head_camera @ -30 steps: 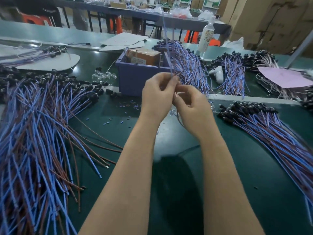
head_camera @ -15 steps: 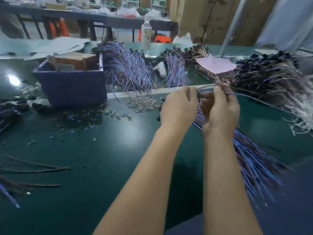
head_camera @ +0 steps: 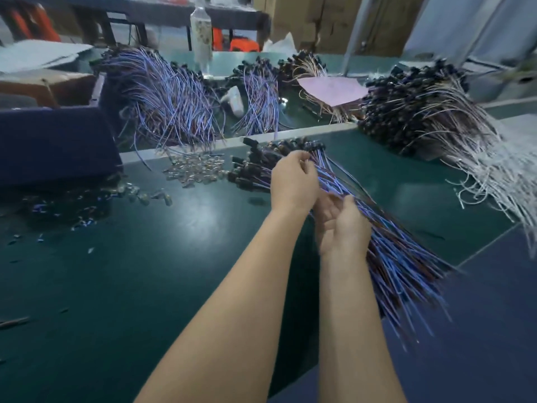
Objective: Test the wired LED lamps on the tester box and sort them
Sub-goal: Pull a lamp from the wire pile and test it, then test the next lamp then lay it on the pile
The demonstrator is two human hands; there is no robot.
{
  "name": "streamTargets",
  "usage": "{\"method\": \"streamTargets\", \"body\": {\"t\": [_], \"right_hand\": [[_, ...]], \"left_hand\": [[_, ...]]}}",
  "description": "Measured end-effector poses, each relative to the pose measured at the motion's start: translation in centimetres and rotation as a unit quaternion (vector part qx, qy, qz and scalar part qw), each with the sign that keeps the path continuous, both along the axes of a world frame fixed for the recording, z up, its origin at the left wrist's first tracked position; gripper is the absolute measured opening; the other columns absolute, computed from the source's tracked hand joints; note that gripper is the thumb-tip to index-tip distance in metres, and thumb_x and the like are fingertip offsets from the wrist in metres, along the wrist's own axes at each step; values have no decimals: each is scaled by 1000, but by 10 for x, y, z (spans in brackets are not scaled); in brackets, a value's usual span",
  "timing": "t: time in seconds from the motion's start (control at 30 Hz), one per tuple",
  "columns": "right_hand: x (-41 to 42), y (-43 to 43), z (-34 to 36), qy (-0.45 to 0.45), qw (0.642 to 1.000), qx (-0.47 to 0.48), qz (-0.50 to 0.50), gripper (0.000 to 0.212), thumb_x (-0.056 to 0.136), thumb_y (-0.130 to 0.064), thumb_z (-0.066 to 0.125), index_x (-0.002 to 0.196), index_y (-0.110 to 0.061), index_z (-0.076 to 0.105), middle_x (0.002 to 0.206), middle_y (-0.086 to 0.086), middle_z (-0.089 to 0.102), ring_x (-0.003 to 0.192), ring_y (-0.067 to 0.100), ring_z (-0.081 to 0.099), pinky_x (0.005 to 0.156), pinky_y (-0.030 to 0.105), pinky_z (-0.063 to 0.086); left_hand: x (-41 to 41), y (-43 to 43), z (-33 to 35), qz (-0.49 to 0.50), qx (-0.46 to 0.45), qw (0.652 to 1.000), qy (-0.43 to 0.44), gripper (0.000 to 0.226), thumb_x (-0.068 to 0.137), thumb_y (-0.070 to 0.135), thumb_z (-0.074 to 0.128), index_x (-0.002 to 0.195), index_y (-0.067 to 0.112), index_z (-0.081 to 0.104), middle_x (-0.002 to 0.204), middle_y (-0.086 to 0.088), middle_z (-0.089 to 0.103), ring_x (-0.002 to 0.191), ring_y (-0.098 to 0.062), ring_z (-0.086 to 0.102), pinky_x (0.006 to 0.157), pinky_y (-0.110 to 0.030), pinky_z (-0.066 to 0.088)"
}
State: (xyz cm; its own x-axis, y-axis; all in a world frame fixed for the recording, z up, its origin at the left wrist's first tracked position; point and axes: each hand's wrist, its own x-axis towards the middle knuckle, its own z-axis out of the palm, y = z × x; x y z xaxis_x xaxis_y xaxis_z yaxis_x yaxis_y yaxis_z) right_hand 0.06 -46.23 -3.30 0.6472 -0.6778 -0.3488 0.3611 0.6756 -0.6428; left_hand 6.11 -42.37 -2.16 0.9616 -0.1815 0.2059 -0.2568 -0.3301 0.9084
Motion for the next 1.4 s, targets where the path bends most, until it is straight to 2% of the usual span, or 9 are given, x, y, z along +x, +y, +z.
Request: {"method": "streamTargets", "body": {"t": [0.13,0.3,0.47,0.57,0.77,0.97,1.07,1.2,1.4], "right_hand": [[1,-2,-9,90,989,-73,89,34,102,-21,37,82,-4,59,75,9,65,65,16,62,56,23,52],[10,21,0,77,980,-169,75,26,94,-3,42,77,-9,60,65,4,64,58,14,62,52,21,52],[31,71,12,59,958,-242,145,23,93,-2,41,81,-11,58,69,5,62,62,17,58,63,27,49],[45,125,18,35,927,-298,224,23,94,-1,43,80,-13,58,73,7,63,67,20,59,67,31,51],[55,252,16,10,807,-457,373,25,90,-1,45,82,-9,67,76,7,66,72,18,61,78,39,54],[54,358,5,8,657,-605,450,23,90,-15,51,104,-16,69,96,2,70,88,15,62,71,25,44],[56,394,3,8,606,-648,461,30,93,-18,49,119,-20,63,111,6,68,103,23,61,86,34,49],[64,420,2,83,476,-750,452,37,97,-26,39,130,-30,54,132,10,53,122,34,43,100,41,35],[62,425,5,87,554,-681,470,23,92,-19,51,99,-12,71,107,11,68,102,29,58,89,38,44]], "left_hand": [[3,-6,-26,-55,83,995,30,26,94,15,46,105,9,69,108,-10,68,105,-25,59,84,-25,41],[12,18,-22,-29,-152,979,135,24,93,5,43,85,12,65,93,-11,69,93,-26,65,93,-39,51],[12,82,4,50,-325,935,133,23,96,2,40,83,12,56,76,0,60,62,-8,56,54,-15,47],[11,142,19,119,-369,917,92,27,99,8,38,81,16,57,77,1,61,63,-6,55,57,-17,48],[2,275,34,300,-421,855,30,29,99,14,36,83,21,59,75,5,64,64,-6,58,56,-18,44],[-15,378,31,421,-487,765,17,28,98,12,33,88,21,58,80,4,61,62,-6,54,55,-19,41],[-18,409,32,460,-516,722,25,23,99,17,34,97,18,58,85,4,58,68,-8,53,57,-20,40],[-18,429,32,475,-532,700,29,21,97,17,36,97,15,56,86,5,56,70,-7,53,54,-19,40],[-14,429,29,493,-515,701,28,19,96,13,35,92,14,53,82,5,52,70,-6,53,56,-19,41]]}}
